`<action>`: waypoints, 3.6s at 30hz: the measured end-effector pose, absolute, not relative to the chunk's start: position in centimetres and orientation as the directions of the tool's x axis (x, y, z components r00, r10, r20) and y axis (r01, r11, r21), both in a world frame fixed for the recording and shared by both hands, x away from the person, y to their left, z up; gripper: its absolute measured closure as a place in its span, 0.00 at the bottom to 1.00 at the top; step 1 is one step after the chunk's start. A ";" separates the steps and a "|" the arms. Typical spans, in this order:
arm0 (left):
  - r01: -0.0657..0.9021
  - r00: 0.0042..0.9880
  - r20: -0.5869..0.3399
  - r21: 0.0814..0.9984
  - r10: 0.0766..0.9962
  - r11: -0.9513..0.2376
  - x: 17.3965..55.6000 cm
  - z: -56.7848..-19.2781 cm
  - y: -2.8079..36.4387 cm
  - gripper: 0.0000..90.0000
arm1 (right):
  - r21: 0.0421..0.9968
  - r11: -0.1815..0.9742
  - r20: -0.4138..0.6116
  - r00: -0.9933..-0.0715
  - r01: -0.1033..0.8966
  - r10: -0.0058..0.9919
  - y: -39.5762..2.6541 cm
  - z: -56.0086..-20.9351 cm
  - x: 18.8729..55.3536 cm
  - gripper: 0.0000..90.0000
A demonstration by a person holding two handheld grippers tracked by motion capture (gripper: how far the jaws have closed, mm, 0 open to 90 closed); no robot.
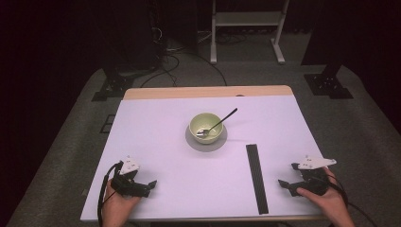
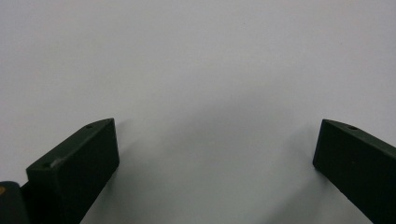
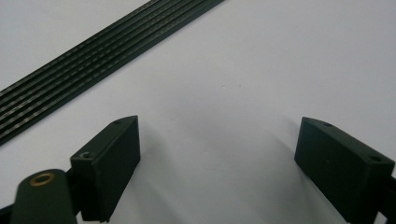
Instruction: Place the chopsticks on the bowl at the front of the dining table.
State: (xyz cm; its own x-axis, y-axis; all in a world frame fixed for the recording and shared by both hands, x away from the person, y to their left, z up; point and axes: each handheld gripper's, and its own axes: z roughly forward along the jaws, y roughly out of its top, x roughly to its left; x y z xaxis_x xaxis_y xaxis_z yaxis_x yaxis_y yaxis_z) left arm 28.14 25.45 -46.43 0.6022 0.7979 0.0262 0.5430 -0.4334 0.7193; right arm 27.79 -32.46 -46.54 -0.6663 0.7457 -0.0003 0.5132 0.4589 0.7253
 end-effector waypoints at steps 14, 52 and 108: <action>0.546 0.602 0.022 0.717 0.798 -0.432 28.2 -46.4 25.5 0.00 | 0.724 0.458 -0.002 -0.663 0.515 0.749 -32.4 -46.5 27.8 0.14; 0.549 0.604 0.022 0.713 0.797 -0.436 28.2 -46.4 25.5 0.00 | 0.734 0.432 0.005 -0.640 0.524 0.768 -29.9 -44.8 30.9 0.15; 0.549 0.604 0.021 0.714 0.797 -0.434 28.2 -46.4 25.5 0.00 | 0.703 0.464 0.015 -0.664 0.539 0.748 -26.6 -46.1 34.4 0.15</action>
State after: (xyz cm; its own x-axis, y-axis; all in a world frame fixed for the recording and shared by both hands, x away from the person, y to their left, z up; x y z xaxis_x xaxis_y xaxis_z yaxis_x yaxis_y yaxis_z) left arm 28.23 25.53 -46.38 0.6036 0.7970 0.0210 0.5486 -0.4344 0.7144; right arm 34.43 -26.56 -46.10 -0.6636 0.7479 0.0151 0.5390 0.4641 0.7029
